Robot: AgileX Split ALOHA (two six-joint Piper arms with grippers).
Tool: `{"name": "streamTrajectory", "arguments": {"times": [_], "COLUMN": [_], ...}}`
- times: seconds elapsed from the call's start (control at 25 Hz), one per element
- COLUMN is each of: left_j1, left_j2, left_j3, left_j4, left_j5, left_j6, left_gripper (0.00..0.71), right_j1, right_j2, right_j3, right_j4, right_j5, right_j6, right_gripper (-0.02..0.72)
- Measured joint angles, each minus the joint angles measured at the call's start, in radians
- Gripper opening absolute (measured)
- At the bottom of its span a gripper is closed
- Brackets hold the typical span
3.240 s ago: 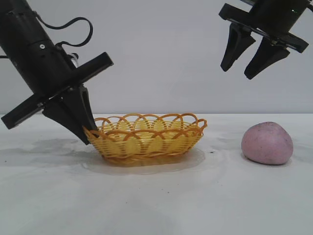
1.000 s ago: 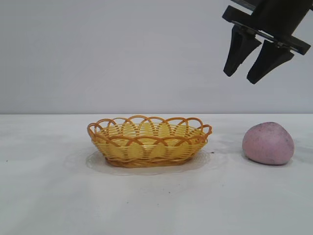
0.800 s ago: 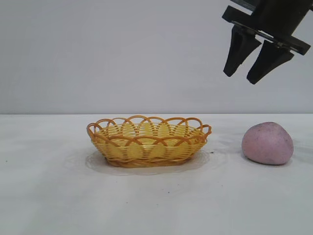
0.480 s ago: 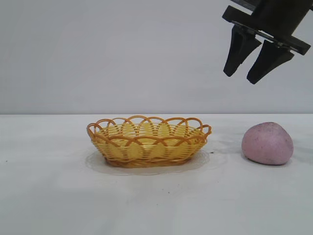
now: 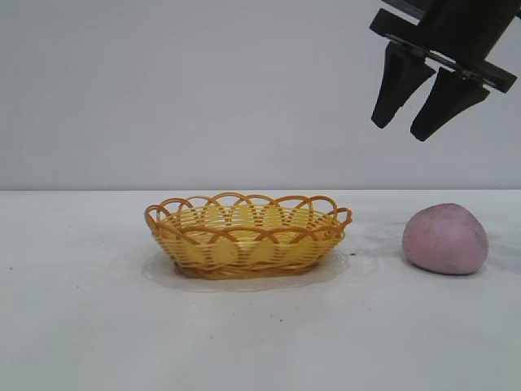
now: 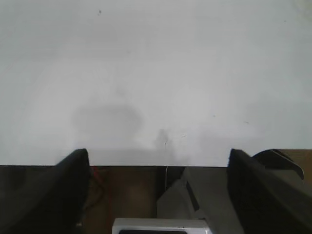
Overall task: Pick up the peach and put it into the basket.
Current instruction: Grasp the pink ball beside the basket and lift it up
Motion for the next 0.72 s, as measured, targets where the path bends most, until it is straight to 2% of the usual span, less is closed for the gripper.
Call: {"name": "streamTrajectory", "arguments": {"times": [0.24, 0.4, 0.72], "left_j1": [0.000, 0.000, 0.000], "left_j2": [-0.335, -0.499, -0.523], "left_j3": [0.066, 0.097, 0.114], "left_j4": [0.022, 0.067, 0.082], "left_j5": [0.002, -0.001, -0.036], "left_j6": [0.000, 0.000, 0.000], "left_gripper": [0.515, 0.515, 0.515], "right_j1": [0.000, 0.000, 0.000], "right_j2": [0.000, 0.000, 0.000], "right_j3": [0.000, 0.000, 0.000], "right_j4": [0.000, -0.002, 0.012], "right_j5": [0.010, 0.013, 0.006], "right_j6": [-0.029, -0.030, -0.041], "right_gripper": [0.353, 0.353, 0.353]}}
